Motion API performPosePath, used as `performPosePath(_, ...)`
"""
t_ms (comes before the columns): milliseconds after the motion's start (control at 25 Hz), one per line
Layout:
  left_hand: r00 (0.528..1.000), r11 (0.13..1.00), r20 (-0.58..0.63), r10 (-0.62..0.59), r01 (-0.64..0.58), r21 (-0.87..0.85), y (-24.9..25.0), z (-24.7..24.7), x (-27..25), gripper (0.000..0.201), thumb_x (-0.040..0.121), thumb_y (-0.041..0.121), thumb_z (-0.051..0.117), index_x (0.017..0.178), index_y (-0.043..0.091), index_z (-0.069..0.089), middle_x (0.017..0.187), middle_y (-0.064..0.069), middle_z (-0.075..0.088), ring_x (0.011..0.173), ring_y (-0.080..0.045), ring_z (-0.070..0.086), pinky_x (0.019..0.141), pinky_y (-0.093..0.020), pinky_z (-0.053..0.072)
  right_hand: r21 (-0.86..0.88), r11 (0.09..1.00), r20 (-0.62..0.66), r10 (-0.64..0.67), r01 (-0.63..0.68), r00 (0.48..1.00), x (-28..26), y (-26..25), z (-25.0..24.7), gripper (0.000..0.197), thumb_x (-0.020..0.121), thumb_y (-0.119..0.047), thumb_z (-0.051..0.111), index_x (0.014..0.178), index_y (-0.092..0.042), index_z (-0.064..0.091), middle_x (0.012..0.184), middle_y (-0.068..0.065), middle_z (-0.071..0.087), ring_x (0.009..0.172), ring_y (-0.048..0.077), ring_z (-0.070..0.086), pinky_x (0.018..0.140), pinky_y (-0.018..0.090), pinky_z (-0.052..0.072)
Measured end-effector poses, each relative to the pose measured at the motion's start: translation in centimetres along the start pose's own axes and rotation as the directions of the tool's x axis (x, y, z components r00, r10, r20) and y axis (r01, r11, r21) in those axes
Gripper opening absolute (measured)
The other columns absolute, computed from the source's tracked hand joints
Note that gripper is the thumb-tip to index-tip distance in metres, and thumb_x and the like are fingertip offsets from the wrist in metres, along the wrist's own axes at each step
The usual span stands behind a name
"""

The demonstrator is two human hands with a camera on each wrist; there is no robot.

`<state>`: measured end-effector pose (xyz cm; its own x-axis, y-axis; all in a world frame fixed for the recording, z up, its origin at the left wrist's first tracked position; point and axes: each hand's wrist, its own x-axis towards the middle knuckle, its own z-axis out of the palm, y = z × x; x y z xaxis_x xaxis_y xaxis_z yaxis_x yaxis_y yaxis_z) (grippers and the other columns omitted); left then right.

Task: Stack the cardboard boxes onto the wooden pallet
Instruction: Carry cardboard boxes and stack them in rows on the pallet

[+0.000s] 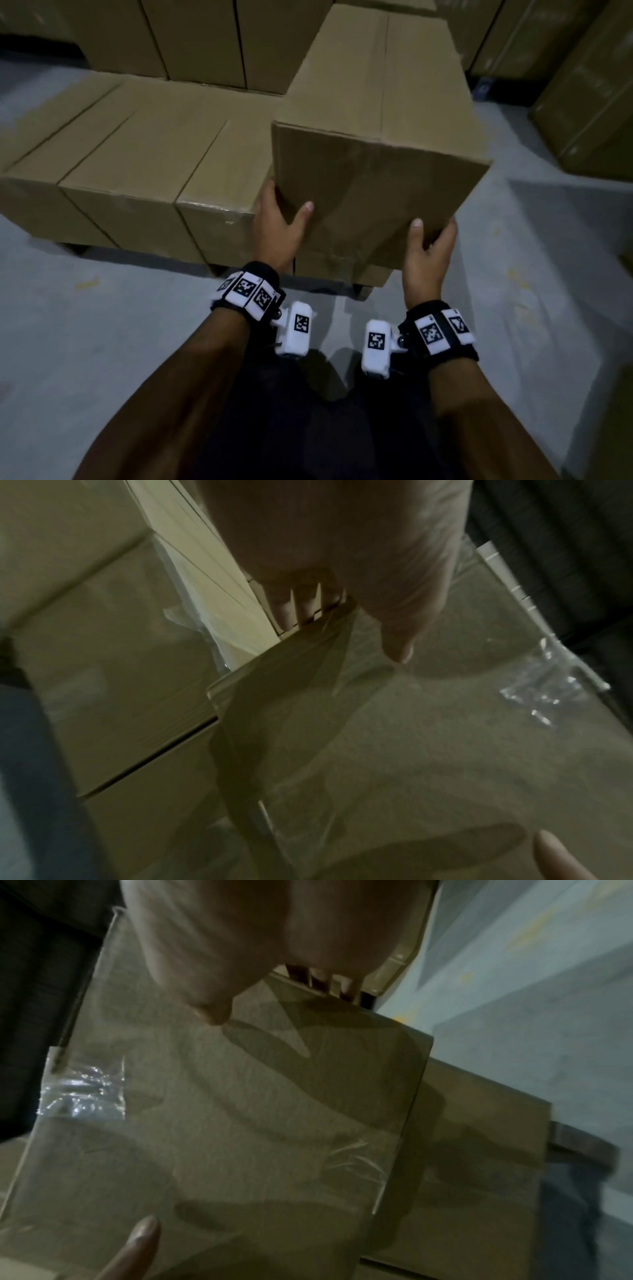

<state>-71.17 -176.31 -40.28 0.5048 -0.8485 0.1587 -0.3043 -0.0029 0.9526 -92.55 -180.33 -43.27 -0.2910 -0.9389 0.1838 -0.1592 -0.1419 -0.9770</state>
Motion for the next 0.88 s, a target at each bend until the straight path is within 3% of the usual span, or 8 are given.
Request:
performPosePath(160,0.989,0.992,-0.082,0.125,-0.124,0.014,-4.1,1.4,0.3,0.068,0.090,0.034,0.070,0.145,0.015,0.036,0.143,-0.004,0.049,0.129,-0.019,0.049,0.107,-0.037,0.043,0.037,0.988,0.010,-0.150,0.150,0.989,0.4,4.0,0.7,0.062,0.100,-0.040,0.049,0.155,-0.024,0.024,0.150,-0.002,0.041,0.132,0.012,0.044,0.112,0.032,0.038)
performPosePath(280,0.994,0.992,-0.055,0.093,-0.087,0.096,-6.1,1.7,0.0,0.069,0.086,0.042,0.073,0.140,0.012,0.041,0.138,-0.007,0.054,0.124,-0.024,0.054,0.104,-0.045,0.047,-0.019,0.993,0.064,-0.112,0.113,0.992,-0.3,6.5,0.4,0.067,0.097,-0.046,0.047,0.155,-0.023,0.023,0.152,0.001,0.041,0.135,0.016,0.044,0.114,0.043,0.040)
performPosePath(400,0.997,0.988,-0.030,0.071,-0.066,0.139,-6.1,1.2,0.8,0.069,0.084,0.046,0.074,0.135,0.013,0.042,0.136,-0.008,0.055,0.122,-0.026,0.055,0.101,-0.048,0.049,-0.035,0.995,0.101,-0.094,0.098,0.990,0.1,7.1,0.2,0.071,0.091,-0.058,0.046,0.153,-0.030,0.024,0.151,-0.001,0.043,0.135,0.017,0.045,0.112,0.048,0.041)
performPosePath(680,0.994,0.980,-0.054,0.092,-0.080,0.184,-6.4,2.3,1.9,0.067,0.079,0.051,0.076,0.128,0.014,0.049,0.127,-0.005,0.059,0.114,-0.024,0.057,0.096,-0.045,0.052,-0.049,0.998,0.093,-0.039,0.043,0.995,1.8,7.5,0.3,0.062,0.098,-0.051,0.048,0.153,-0.031,0.026,0.147,-0.003,0.049,0.131,0.018,0.050,0.111,0.046,0.043)
performPosePath(880,0.990,0.924,0.102,0.093,-0.124,0.363,-6.7,2.1,3.4,0.055,0.087,0.047,0.070,0.127,0.013,0.054,0.125,-0.006,0.061,0.112,-0.024,0.059,0.095,-0.041,0.051,-0.057,0.998,0.131,0.013,-0.006,0.991,3.7,7.0,0.3,0.054,0.104,-0.041,0.046,0.152,-0.024,0.030,0.145,0.000,0.051,0.132,0.022,0.049,0.110,0.039,0.041)
